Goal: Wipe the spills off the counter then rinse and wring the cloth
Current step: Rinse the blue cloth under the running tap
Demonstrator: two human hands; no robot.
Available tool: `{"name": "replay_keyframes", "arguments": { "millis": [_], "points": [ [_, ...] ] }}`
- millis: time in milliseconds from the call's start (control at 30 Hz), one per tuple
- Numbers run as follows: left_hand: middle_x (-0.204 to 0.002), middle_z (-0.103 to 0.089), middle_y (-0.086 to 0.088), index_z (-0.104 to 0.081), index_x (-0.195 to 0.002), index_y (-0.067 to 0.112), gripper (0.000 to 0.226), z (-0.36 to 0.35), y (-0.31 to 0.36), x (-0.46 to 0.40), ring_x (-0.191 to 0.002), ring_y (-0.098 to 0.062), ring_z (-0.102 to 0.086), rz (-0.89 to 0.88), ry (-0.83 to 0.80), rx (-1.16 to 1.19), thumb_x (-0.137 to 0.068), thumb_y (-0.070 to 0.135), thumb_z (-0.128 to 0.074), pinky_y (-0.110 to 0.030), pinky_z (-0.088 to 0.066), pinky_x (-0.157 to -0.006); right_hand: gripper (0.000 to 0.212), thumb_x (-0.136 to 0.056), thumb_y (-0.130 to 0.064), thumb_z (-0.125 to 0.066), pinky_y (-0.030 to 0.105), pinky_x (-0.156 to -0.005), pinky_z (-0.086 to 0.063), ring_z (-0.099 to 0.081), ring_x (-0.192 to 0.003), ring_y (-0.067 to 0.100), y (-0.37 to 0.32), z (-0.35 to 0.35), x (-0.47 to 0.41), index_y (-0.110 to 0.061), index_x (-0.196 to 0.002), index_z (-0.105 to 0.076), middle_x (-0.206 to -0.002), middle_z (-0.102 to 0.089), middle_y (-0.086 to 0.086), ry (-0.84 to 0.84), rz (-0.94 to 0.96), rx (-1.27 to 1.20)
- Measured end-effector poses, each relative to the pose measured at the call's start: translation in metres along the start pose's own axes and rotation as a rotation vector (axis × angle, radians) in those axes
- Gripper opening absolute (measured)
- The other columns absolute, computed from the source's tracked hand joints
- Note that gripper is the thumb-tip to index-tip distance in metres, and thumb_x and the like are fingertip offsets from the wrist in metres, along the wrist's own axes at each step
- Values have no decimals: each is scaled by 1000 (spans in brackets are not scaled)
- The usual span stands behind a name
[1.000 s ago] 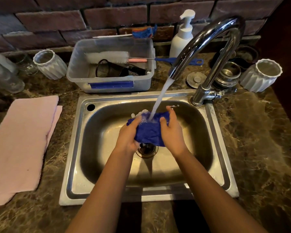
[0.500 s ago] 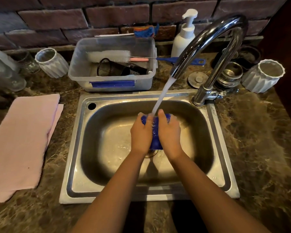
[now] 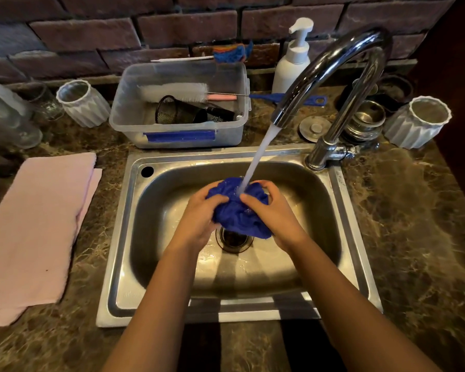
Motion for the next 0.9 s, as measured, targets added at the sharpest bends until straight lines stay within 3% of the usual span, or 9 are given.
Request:
{"name": "replay_keyframes", "arguments": {
  "millis": [133,200,267,400,533,633,700,767,900],
  "points": [
    [-98,-63,4,-57,-98,31,18,-31,-9,24,-91,-10,-60,-163,-4,-215,-99,30,-39,-33,-53,-83,19,-92,-37,-50,43,-87,-54,-65,-94,23,-2,-2,-3,-22,-98,-59,-98,-67,6,279,18,-68],
    [-112,-57,-2,-53,-110,30,17,-41,-14,23,-100,-10,-57,-351,75,-429,-98,28,-41,-22,-52,-84,22,-94,-35,-45,41,-85,-54,-65,-92,22,-2,-9,-1,-18,-102,-54,-98,-65,7,304,53,-71],
    [-118,-53,-2,-46,-118,27,23,-41,-15,21,-104,-12,-56,-461,136,-479,-96,23,-47,-13,-50,-78,19,-97,-32,-42,33,-79,-56,-65,-89,17,-5,-17,4,-17,-103,-52,-94,-64,3,272,84,-102],
    [-98,-59,7,-41,-111,28,15,-37,-7,15,-88,-8,-62,-367,77,-389,-97,31,-44,-14,-52,-68,23,-95,-32,-46,29,-72,-54,-62,-76,15,-9,-17,4,-13,-94,-59,-83,-64,5,264,136,-22],
    [-101,-59,0,-43,-115,20,21,-33,-10,0,-89,-14,-62,-239,70,-515,-99,33,-38,-27,-54,-76,27,-96,-33,-43,26,-68,-51,-62,-75,15,-6,-12,4,-14,-90,-61,-82,-64,5,303,88,61],
    [-101,-63,-11,-52,-113,13,23,-31,-20,-4,-86,-20,-63,-25,105,-236,-98,26,-41,-33,-53,-77,21,-97,-29,-41,25,-68,-50,-62,-80,18,-5,-10,8,-17,-93,-57,-84,-62,0,288,117,161],
    [-96,-64,-12,-57,-110,11,20,-25,-23,-4,-81,-19,-63,113,111,0,-97,18,-43,-32,-53,-72,15,-97,-24,-42,24,-69,-52,-61,-84,16,-2,-10,11,-19,-106,-53,-90,-59,-5,230,160,163],
    [-102,-63,-15,-53,-120,9,26,-17,-23,-6,-83,-22,-64,169,105,167,-95,13,-45,-35,-53,-74,26,-95,-21,-46,29,-76,-56,-62,-91,14,4,-6,12,-24,-121,-48,-102,-59,-5,196,180,149],
    [-119,-60,-18,-52,-125,11,35,-15,-15,3,-104,-29,-61,42,-23,272,-93,1,-42,-39,-51,-85,12,-87,-14,-57,43,-84,-55,-65,-93,25,15,9,8,-20,-96,-63,-98,-67,7,273,68,-47]
  ]
}}
Point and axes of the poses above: each hand's wrist, its own x-axis away from the middle knuckle, its own z-axis out of the back of the hand, y = z × x, the point moved 4 cm from there along -x, towards the middle knuckle
